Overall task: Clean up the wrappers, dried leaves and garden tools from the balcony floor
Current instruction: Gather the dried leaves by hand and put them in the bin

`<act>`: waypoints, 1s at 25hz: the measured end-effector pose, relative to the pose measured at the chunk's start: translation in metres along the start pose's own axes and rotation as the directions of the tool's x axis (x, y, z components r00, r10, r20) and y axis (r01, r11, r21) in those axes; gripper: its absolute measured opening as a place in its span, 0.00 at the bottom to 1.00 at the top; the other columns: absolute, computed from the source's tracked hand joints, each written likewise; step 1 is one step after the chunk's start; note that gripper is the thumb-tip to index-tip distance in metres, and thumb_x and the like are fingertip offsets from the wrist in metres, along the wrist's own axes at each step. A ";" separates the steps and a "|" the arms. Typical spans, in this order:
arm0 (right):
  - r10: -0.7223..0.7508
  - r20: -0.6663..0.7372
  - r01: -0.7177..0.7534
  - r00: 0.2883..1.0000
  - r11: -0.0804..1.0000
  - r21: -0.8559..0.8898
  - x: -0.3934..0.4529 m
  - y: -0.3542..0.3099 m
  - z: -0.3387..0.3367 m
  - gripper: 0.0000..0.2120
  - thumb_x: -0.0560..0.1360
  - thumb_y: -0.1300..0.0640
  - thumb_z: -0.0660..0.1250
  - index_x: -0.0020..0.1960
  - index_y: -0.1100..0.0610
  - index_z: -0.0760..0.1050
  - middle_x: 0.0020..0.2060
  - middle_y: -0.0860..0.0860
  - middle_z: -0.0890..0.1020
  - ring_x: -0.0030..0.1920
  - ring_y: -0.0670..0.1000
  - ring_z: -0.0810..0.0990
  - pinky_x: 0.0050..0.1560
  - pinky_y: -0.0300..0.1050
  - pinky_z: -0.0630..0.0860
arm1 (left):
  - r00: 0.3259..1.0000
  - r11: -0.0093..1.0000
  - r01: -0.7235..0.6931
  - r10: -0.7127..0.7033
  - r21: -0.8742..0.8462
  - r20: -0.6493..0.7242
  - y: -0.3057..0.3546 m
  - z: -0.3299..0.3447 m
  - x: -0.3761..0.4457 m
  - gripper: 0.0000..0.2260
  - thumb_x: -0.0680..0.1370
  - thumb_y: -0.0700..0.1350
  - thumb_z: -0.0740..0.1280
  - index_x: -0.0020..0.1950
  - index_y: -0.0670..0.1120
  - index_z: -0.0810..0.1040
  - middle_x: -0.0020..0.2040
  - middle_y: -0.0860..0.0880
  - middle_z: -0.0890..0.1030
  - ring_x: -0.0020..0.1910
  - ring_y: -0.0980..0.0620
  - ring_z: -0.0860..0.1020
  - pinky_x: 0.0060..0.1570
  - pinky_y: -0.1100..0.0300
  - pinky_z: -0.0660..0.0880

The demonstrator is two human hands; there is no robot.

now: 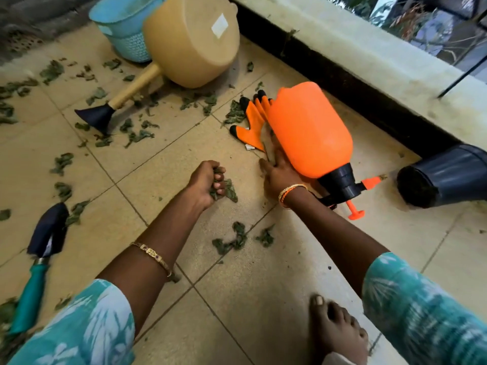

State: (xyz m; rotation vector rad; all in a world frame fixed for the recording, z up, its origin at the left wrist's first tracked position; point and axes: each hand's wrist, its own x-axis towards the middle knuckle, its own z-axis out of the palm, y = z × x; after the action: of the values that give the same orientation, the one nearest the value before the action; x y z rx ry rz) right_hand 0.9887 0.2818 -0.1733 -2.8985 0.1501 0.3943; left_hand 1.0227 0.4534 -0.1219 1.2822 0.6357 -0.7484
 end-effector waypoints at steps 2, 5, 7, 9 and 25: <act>0.113 -0.051 -0.110 0.992 0.992 0.055 0.004 0.010 0.003 0.23 0.78 0.60 0.57 0.72 0.58 0.59 0.72 0.62 0.58 0.68 0.63 0.65 0.63 0.52 0.69 | 0.999 0.998 0.027 -0.025 -0.048 0.037 0.001 -0.012 0.004 0.15 0.81 0.44 0.54 0.34 0.46 0.65 0.21 0.53 0.63 0.17 0.57 0.59 0.19 0.69 0.55; 0.112 -0.299 -0.089 0.948 0.992 0.090 0.006 0.028 -0.012 0.18 0.78 0.65 0.57 0.68 0.65 0.65 0.64 0.66 0.70 0.55 0.65 0.76 0.52 0.55 0.74 | 0.995 0.997 0.055 -0.050 -0.061 0.087 -0.003 -0.018 0.008 0.16 0.81 0.44 0.54 0.33 0.46 0.65 0.22 0.53 0.63 0.17 0.57 0.58 0.19 0.69 0.55; 0.143 -0.369 -0.064 0.918 0.974 0.218 0.008 0.044 -0.028 0.16 0.74 0.67 0.60 0.60 0.65 0.73 0.56 0.67 0.77 0.51 0.65 0.78 0.50 0.52 0.73 | 0.994 0.997 0.061 -0.056 -0.055 0.093 -0.005 -0.018 0.011 0.15 0.81 0.44 0.55 0.34 0.46 0.66 0.23 0.53 0.64 0.17 0.57 0.59 0.19 0.69 0.55; 0.292 -0.409 -0.093 0.865 0.892 0.442 0.012 0.062 -0.053 0.14 0.70 0.65 0.59 0.51 0.63 0.79 0.48 0.64 0.82 0.48 0.63 0.80 0.50 0.49 0.72 | 0.994 0.997 0.062 -0.058 -0.044 0.089 -0.004 -0.017 0.014 0.15 0.81 0.44 0.55 0.34 0.46 0.65 0.23 0.53 0.64 0.17 0.57 0.59 0.19 0.69 0.56; 0.282 0.348 -0.345 0.894 0.929 0.135 -0.271 0.046 0.068 0.30 0.77 0.34 0.38 0.72 0.47 0.60 0.73 0.49 0.62 0.72 0.52 0.59 0.71 0.49 0.53 | 0.991 0.985 0.107 -0.117 0.139 0.059 -0.014 0.009 0.021 0.15 0.80 0.44 0.56 0.32 0.48 0.62 0.21 0.53 0.63 0.17 0.56 0.57 0.19 0.70 0.56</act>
State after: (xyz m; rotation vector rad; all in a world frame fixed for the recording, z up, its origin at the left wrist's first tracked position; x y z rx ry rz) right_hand 0.7062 0.2713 -0.1720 -2.5713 0.5758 0.8534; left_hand 1.0247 0.4403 -0.1450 1.3472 0.6148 -0.9368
